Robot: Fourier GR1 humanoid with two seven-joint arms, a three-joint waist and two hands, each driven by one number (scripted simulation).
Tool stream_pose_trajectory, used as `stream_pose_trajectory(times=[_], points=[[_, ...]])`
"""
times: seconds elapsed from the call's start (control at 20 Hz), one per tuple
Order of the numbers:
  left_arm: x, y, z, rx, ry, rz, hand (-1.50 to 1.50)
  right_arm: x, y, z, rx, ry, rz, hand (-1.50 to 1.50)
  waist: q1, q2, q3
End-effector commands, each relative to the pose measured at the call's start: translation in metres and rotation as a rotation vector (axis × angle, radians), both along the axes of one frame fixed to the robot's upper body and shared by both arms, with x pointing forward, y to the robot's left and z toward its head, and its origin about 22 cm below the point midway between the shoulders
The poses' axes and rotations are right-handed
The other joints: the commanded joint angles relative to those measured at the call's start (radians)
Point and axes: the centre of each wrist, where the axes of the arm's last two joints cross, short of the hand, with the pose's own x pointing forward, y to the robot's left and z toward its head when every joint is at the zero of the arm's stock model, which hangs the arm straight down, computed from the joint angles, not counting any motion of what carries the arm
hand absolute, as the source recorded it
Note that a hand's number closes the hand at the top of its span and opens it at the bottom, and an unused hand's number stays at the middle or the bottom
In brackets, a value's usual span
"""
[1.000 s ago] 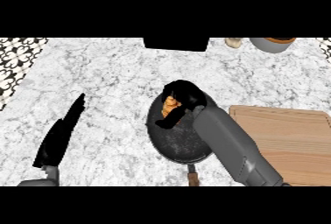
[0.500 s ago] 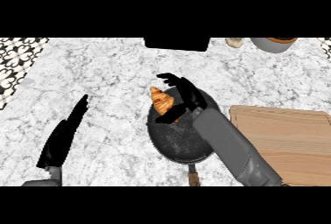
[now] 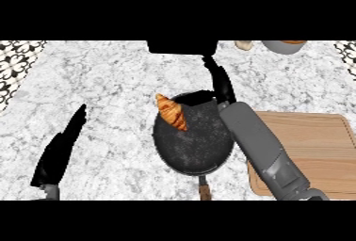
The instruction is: Pick the croissant from the cutting board and place it in the pan
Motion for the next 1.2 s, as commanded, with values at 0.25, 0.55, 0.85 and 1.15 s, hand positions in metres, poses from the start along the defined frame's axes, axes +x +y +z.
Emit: stream_pose_trajectory(times=[0.25, 0.55, 0.85, 1.15], points=[[-0.013, -0.002, -0.013, 0.011, 0.014, 0.018, 0.0, 0.009, -0.127, -0.013, 0.062, -0.098, -0.104, -1.5, -0.027, -0.004, 0.0], [-0.003, -0.001, -0.002, 0.001, 0.012, 0.023, 0.0, -0.005, -0.219, -0.011, 0.025, -0.128, -0.106, -1.5, -0.03, -0.004, 0.0], [-0.014, 0.01, -0.008, 0.006, 0.005, 0.017, 0.0, -0.016, -0.283, 0.008, 0.011, -0.141, -0.109, -1.5, -0.02, -0.002, 0.0], [-0.019, 0.013, -0.002, 0.015, 0.0, 0.016, 0.0, -0.029, -0.319, 0.016, 0.004, -0.116, -0.068, -1.5, -0.012, 0.0, 0.001]])
